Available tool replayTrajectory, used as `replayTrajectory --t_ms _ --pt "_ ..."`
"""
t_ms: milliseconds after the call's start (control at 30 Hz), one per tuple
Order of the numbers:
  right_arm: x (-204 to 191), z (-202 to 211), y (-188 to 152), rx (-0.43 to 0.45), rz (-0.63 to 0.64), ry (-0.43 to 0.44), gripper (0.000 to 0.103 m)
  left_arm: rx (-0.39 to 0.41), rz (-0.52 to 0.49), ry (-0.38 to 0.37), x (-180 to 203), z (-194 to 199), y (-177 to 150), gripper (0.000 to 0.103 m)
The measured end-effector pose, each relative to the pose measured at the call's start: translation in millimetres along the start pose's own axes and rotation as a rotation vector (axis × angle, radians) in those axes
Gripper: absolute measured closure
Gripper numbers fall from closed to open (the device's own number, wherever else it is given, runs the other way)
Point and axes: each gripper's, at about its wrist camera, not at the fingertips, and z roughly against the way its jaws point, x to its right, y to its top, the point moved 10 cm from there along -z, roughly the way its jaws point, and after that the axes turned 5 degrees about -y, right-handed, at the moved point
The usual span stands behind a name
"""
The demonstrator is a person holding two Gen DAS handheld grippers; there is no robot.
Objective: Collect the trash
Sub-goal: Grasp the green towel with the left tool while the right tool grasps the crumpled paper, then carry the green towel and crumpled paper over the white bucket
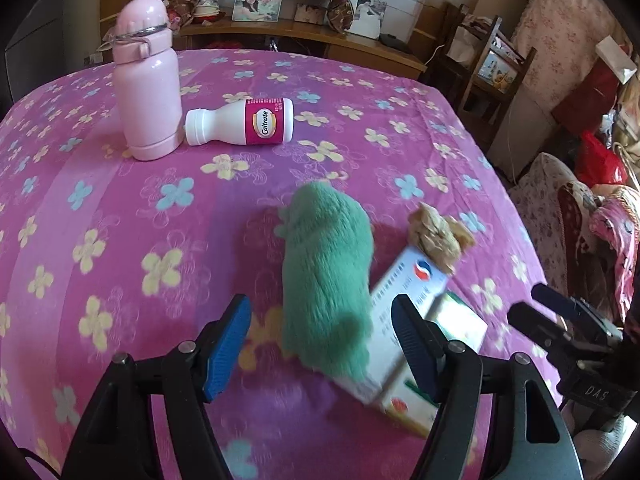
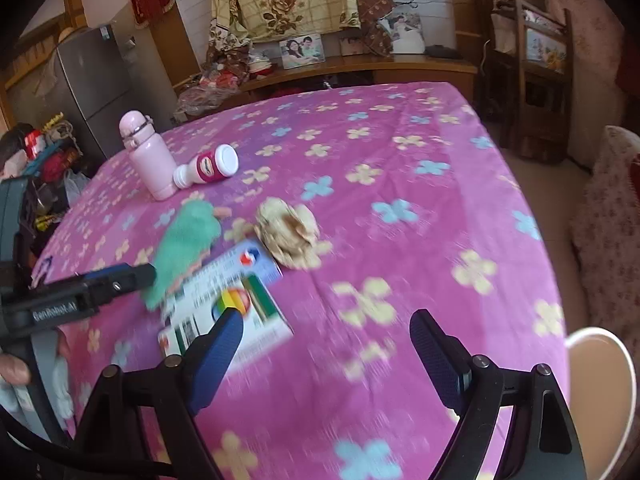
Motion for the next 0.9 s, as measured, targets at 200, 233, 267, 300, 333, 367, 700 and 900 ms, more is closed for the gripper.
replayTrajectory --t_ms 200,233,267,300,333,367,700,900 --pt "-19.2 -40.0 33.2 -0.004 0.037 0.020 0.015 -0.005 0.007 -0.012 -5.6 -19.8 13.5 0.030" --pt "-21.8 -47.8 37.5 -0.010 0.037 0.027 0.015 -0.008 0.006 -0.019 -5.3 -22.3 14.5 0.030" --pt "-24.0 -55.3 40.3 -0.019 0.036 0.034 0.015 -0.016 0.003 -0.029 -4.4 -26.1 15.3 0.030" --pt "-26.1 -62.4 42.6 -0.028 0.035 0.040 0.016 -0.022 0.001 -0.035 -3.8 -28.9 16.0 0.030" --pt "-28.5 -70.1 44.3 -0.039 0.035 0.049 0.016 -0.026 -0.003 -0.034 -3.9 -31.2 16.2 0.030" --pt "-30.1 -77.0 44.5 -0.052 0.034 0.055 0.021 -0.028 -0.008 -0.032 -3.9 -33.2 16.6 0.030" --pt "-23.9 -73.1 42.5 -0.029 -0.050 0.114 0.070 0.001 -0.067 -0.054 2.8 -30.7 14.3 0.065" --pt "-9.1 -26.3 36.5 0.028 -0.061 0.122 0.071 0.044 -0.093 -0.063 15.8 4.4 11.4 0.066"
